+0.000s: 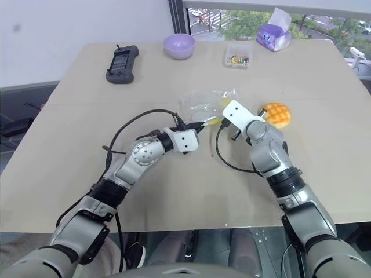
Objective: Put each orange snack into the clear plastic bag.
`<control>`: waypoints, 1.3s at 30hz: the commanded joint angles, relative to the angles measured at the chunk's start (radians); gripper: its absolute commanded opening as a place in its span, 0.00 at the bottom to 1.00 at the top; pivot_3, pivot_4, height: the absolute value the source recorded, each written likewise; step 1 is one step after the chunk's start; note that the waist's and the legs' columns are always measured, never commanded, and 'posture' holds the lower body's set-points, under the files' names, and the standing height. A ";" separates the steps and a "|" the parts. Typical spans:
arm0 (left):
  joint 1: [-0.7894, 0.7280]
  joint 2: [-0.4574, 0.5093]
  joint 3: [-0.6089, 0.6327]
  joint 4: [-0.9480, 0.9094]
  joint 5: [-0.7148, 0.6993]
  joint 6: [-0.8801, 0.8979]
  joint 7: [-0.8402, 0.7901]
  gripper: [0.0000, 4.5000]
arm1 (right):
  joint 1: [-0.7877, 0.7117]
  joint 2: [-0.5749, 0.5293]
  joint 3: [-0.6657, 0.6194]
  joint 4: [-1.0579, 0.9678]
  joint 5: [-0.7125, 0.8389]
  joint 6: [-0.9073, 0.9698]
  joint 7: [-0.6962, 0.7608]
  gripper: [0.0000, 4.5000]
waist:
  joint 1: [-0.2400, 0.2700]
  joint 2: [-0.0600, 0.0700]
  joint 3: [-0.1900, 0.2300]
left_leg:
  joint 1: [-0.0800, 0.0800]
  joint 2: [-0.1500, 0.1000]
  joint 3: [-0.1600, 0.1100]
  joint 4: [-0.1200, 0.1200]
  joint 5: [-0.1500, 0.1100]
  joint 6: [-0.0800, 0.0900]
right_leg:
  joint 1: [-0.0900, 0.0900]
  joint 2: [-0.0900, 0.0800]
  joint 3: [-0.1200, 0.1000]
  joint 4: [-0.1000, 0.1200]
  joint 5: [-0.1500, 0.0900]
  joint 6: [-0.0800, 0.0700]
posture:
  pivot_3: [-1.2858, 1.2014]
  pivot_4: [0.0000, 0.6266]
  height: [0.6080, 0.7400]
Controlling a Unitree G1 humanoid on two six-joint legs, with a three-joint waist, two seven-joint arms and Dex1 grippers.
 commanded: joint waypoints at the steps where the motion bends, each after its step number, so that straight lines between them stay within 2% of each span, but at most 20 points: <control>1: -0.021 -0.001 0.024 -0.004 0.010 -0.022 0.025 0.02 | -0.028 -0.014 -0.002 -0.043 -0.002 -0.034 -0.002 0.00 | 0.000 0.000 0.000 | 0.000 0.000 0.000 0.000 0.000 0.000 | 0.000 0.000 0.000 0.000 0.000 0.000 | 0.52 0.24 1.00; 4: -0.022 -0.005 0.025 -0.001 0.011 -0.019 0.031 0.02 | -0.007 -0.029 -0.018 -0.079 0.031 -0.107 0.016 0.00 | 0.000 0.000 0.000 | 0.000 0.000 0.000 0.001 0.000 0.000 | 0.000 0.000 0.000 0.001 0.000 0.000 | 0.52 0.24 1.00; 5: -0.023 -0.007 0.025 0.000 0.009 -0.016 0.032 0.00 | -0.002 -0.035 -0.023 -0.086 0.033 -0.121 0.013 0.13 | 0.000 0.000 0.000 | 0.000 0.000 0.000 0.002 0.000 0.000 | 0.000 0.000 0.000 0.001 0.000 0.000 | 0.52 0.24 1.00; 7: -0.024 -0.011 0.025 0.002 0.007 -0.013 0.032 0.00 | 0.006 -0.051 -0.020 -0.094 0.032 -0.128 0.016 0.25 | 0.000 0.000 0.000 | 0.000 0.000 0.000 0.002 0.000 0.000 | 0.000 0.000 0.000 0.001 0.000 0.000 | 0.52 0.24 1.00; 9: -0.023 -0.019 0.030 0.003 -0.001 -0.008 0.029 0.00 | 0.019 -0.070 -0.014 -0.108 0.031 -0.130 0.034 0.48 | 0.001 0.000 0.000 | 0.000 0.000 0.000 0.002 0.000 0.000 | 0.000 0.000 0.000 0.001 0.000 0.000 | 0.52 0.24 1.00; 10: -0.023 -0.025 0.036 0.002 -0.011 -0.001 0.026 0.00 | 0.030 -0.095 -0.011 -0.128 0.034 -0.139 0.061 0.55 | 0.002 0.000 0.000 | 0.000 0.000 0.000 0.002 0.000 0.000 | 0.000 0.000 0.000 0.001 0.000 0.000 | 0.52 0.24 1.00; 18: -0.015 -0.067 0.080 -0.010 -0.101 0.072 -0.033 0.00 | 0.088 -0.228 -0.104 -0.299 0.132 -0.134 0.193 0.55 | 0.000 0.000 0.000 | -0.002 -0.002 -0.001 0.005 0.000 0.000 | 0.000 -0.001 -0.001 0.002 0.000 0.000 | 0.52 0.24 1.00; 21: -0.014 -0.074 0.086 -0.018 -0.118 0.087 -0.048 0.00 | 0.085 -0.173 -0.187 -0.366 0.249 -0.032 0.223 0.55 | 0.000 0.000 0.000 | -0.002 -0.001 -0.001 0.005 0.000 0.000 | 0.000 0.000 -0.001 0.002 0.000 0.000 | 0.52 0.24 1.00; 23: -0.017 -0.082 0.089 -0.022 -0.131 0.097 -0.057 0.00 | 0.075 -0.091 -0.257 -0.383 0.336 0.090 0.212 0.55 | 0.002 0.000 0.000 | -0.002 -0.001 -0.001 0.006 0.000 0.000 | 0.001 -0.001 -0.001 0.002 0.000 0.000 | 0.52 0.24 1.00; 25: -0.020 -0.088 0.091 -0.026 -0.141 0.103 -0.065 0.00 | 0.069 -0.036 -0.305 -0.383 0.390 0.180 0.192 0.43 | 0.002 0.000 0.000 | -0.002 -0.001 -0.002 0.006 0.000 0.000 | 0.001 -0.001 -0.001 0.002 0.000 0.000 | 0.52 0.24 1.00; 27: -0.022 -0.092 0.094 -0.030 -0.146 0.109 -0.069 0.00 | 0.068 -0.013 -0.323 -0.363 0.415 0.220 0.173 0.27 | 0.003 0.000 -0.001 | -0.002 -0.001 -0.002 0.007 0.000 0.000 | 0.001 -0.001 -0.001 0.003 0.000 0.000 | 0.52 0.24 1.00; 29: -0.023 -0.095 0.099 -0.038 -0.158 0.119 -0.076 0.00 | 0.065 0.013 -0.344 -0.331 0.443 0.248 0.141 0.01 | 0.005 0.000 -0.001 | -0.002 -0.002 -0.002 0.007 0.000 0.000 | 0.001 -0.001 -0.001 0.003 0.000 0.000 | 0.52 0.24 1.00; 39: -0.002 -0.096 0.107 -0.093 -0.184 0.138 -0.121 0.00 | 0.022 0.060 -0.356 -0.190 0.515 0.195 0.026 0.01 | 0.000 0.000 -0.001 | -0.002 -0.002 -0.002 0.007 0.000 0.000 | 0.000 -0.001 0.000 0.003 0.000 0.000 | 0.52 0.24 1.00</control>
